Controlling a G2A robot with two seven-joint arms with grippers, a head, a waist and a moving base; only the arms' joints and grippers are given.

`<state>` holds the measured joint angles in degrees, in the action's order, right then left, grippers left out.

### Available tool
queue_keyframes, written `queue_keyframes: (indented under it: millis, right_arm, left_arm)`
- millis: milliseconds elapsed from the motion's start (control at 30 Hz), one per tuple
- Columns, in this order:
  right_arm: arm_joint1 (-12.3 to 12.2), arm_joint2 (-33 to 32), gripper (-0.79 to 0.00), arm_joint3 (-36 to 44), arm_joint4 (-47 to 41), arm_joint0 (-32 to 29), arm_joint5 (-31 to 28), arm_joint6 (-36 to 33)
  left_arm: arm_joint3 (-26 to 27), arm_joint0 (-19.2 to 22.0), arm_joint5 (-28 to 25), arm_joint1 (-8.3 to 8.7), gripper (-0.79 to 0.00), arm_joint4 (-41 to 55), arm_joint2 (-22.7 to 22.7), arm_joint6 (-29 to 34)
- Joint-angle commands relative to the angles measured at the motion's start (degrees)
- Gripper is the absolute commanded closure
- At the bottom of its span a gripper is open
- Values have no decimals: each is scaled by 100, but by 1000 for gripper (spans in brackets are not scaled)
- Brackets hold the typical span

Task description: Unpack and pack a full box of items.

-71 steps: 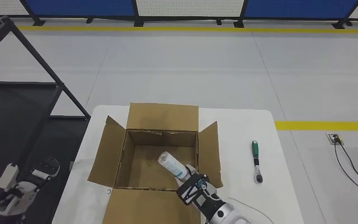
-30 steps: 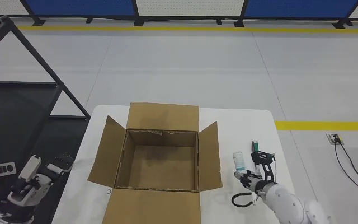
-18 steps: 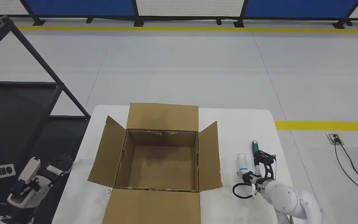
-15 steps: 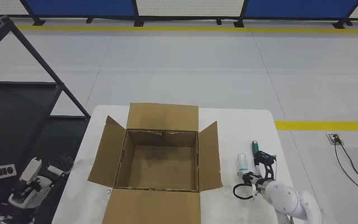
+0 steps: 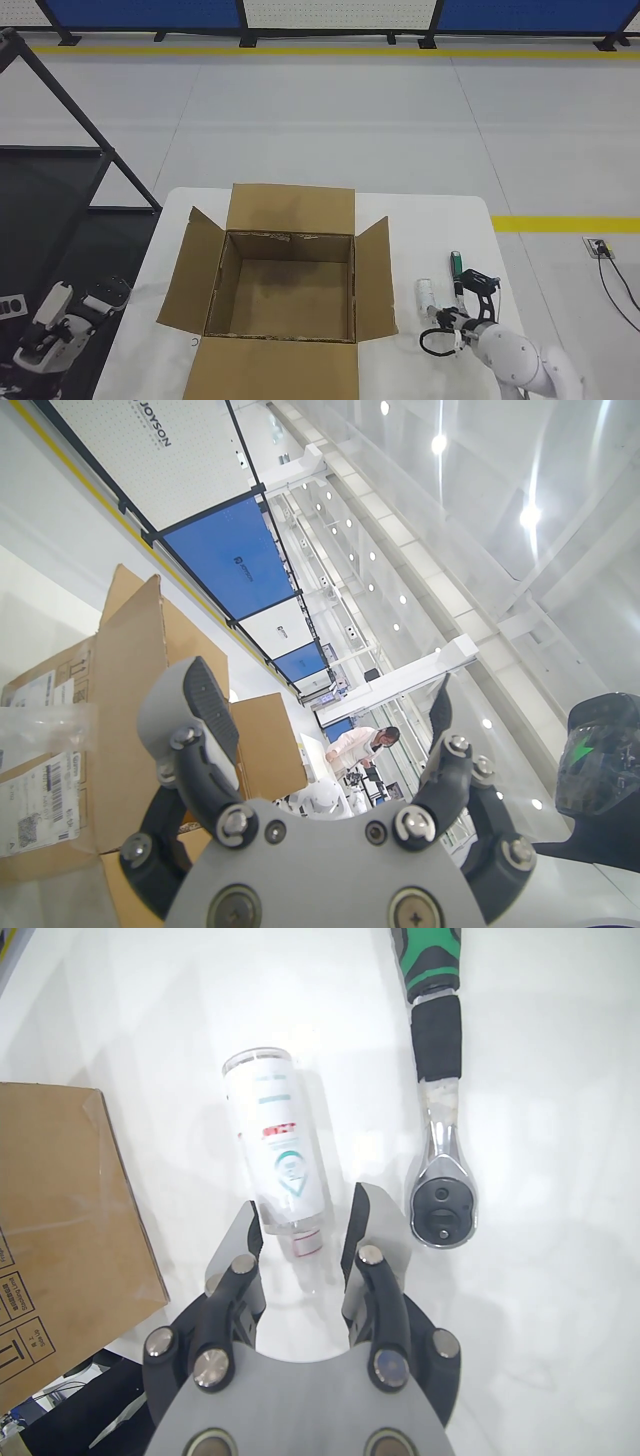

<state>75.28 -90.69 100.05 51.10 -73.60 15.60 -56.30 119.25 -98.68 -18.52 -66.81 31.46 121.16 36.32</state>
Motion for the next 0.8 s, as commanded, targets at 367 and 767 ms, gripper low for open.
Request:
queue_keyframes:
  millis: [367,767]
  right_arm:
    - [-60,-161,-659,384,-159,-294,-8,278]
    - [-102,-224,-776,576,-442,-437,-249,655]
  left_arm:
    - [14,45,38,-1,-785,-26,-46,-34]
    - [28,39,54,-3,-785,-52,-46,-44]
